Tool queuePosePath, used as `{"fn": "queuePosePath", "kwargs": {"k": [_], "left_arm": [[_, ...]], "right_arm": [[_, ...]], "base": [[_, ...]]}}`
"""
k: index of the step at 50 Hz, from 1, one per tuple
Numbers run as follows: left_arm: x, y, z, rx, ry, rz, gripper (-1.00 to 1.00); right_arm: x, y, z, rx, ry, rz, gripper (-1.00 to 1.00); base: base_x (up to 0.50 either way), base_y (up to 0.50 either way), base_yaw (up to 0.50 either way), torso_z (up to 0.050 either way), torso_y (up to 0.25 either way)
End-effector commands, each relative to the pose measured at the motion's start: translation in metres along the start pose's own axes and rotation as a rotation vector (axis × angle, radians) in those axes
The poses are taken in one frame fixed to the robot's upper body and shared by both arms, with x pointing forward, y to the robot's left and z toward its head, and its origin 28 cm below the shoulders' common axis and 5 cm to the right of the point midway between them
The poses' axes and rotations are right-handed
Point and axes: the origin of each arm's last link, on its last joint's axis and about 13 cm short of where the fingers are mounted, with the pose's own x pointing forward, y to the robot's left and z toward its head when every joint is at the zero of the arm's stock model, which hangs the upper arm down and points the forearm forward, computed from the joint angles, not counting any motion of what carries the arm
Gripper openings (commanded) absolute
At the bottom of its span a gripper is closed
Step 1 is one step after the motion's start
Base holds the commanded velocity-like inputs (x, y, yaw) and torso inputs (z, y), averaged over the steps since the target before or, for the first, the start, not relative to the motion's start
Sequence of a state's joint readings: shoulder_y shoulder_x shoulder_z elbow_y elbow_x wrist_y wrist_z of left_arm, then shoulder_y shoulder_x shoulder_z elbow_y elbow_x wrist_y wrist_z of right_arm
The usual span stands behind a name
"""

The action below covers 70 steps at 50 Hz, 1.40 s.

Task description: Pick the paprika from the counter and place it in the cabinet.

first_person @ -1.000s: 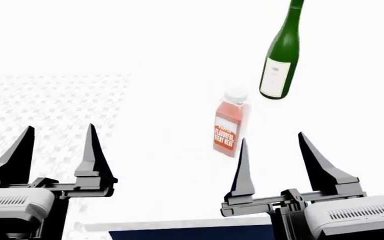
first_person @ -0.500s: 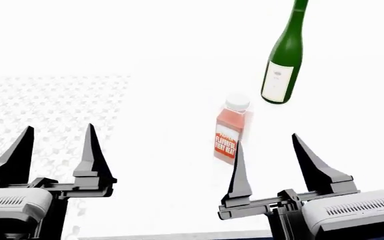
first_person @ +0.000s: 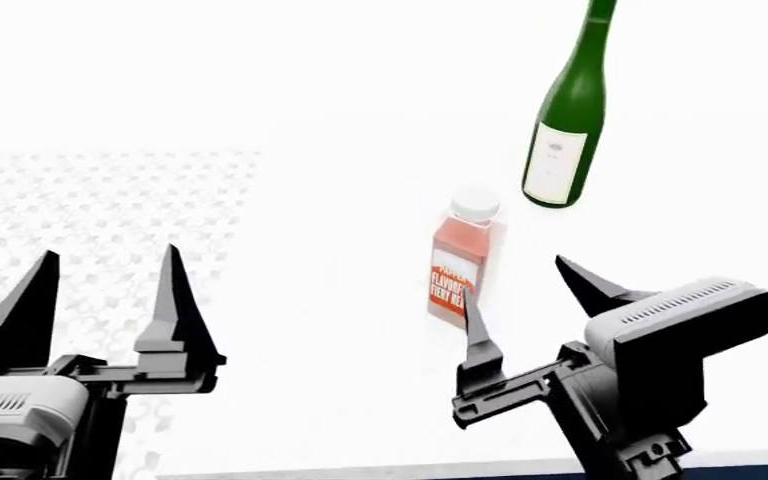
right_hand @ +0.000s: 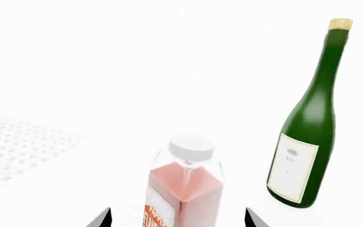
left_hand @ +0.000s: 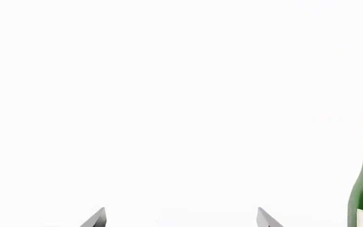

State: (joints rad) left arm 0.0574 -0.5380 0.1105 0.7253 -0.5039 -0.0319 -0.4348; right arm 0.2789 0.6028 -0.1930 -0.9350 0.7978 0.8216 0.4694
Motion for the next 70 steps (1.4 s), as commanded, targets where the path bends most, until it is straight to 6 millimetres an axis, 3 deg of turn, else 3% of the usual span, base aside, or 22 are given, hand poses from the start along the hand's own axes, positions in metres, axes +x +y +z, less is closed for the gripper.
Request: {"fn": "queuePosePath", "kwargs": {"k": [1,21,70], "left_arm": [[0.001,0.001,0.001,-0.006,0.0,0.002,1.0],[0.002,0.002,0.0,-0.01,0.002,0.003,1.0],[0.003,0.003,0.002,-0.018,-0.001,0.008,1.0]], "right_arm": [[0.01,-0.017,0.004,0.015,0.091,0.07,1.0],[0.036,-0.038,-0.003,0.084,0.182,0.107,1.0],[0.052,-0.053,-0.004,0.037,0.271,0.191,1.0]], "base": [[0.0,0.0,0.0,0.0,0.0],[0.0,0.0,0.0,0.0,0.0],[0.0,0.0,0.0,0.0,0.0]]}}
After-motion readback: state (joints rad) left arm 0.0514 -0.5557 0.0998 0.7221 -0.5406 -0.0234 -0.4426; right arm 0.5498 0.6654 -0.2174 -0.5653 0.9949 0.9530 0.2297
